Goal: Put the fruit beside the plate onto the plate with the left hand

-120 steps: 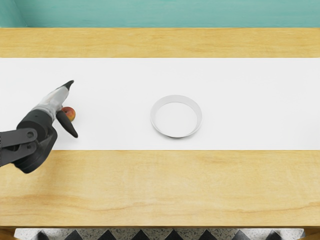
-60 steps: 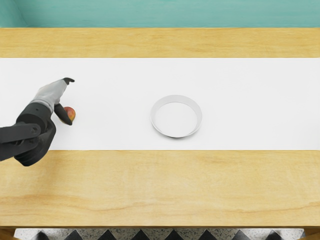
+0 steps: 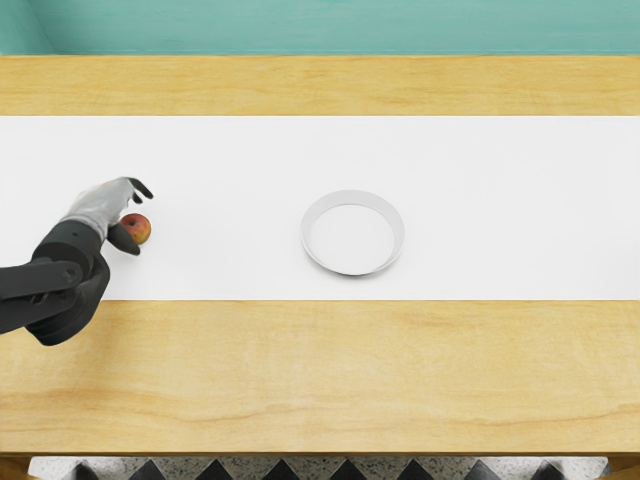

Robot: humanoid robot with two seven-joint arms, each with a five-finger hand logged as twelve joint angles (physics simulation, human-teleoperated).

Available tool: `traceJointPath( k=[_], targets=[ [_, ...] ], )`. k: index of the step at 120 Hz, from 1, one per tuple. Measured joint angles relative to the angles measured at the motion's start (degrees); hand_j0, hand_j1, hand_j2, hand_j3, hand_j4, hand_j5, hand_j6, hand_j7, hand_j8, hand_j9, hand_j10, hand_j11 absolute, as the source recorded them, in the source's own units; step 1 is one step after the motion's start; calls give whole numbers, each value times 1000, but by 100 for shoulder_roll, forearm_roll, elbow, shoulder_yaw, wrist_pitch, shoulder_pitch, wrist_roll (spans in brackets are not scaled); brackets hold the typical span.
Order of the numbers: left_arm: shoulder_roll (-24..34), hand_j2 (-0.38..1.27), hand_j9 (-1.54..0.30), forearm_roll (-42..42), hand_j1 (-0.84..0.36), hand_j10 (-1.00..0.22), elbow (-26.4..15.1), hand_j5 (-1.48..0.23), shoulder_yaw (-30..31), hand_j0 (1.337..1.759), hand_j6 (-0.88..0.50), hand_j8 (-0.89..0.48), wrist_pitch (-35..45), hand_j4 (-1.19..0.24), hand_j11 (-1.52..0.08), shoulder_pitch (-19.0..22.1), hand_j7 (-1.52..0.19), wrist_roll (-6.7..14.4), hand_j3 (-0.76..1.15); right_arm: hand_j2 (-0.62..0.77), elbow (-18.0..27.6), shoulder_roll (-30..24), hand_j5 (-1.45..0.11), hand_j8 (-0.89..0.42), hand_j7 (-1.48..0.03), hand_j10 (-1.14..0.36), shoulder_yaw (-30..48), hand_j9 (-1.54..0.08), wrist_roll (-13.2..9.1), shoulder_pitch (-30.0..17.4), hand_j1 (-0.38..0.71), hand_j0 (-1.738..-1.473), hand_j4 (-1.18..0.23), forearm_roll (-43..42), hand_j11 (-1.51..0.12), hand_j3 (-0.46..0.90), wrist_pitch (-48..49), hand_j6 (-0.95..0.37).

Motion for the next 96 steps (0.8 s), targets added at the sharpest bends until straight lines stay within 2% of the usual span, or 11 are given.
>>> traceJointPath(
  k=[23,55,72,96],
  targets=[
    [0,97,-600,0,-202,-464,-1,-601,15,1658,-465,-465,-5,-464,-600,26,-600,0,0,-4,0,0,-24,-18,-24,-18,-2,-24,0,0,-327,-1658,-18,-1,-24,0,0,-18],
    [-1,112,-649,43,-238,-508,0,-621,105,1658,-472,-466,-1,-522,-648,42,-639,1,0,-4,0,0,-24,-18,-24,-18,-5,-24,0,0,-327,-1658,-18,0,-24,0,0,-18],
    [0,123,-688,35,-271,-539,0,-653,117,1658,-511,-516,0,-558,-687,35,-679,1,0,-4,0,0,-24,-18,-24,-18,-5,-24,0,0,-327,-1658,-18,-1,-24,0,0,-18],
    [-1,153,-773,37,-303,-585,-4,-741,121,1654,-460,-456,-11,-601,-771,43,-762,8,0,-4,0,0,-24,-18,-24,-19,-7,-24,0,0,-327,-1658,-18,-1,-24,0,0,-18]
  ],
)
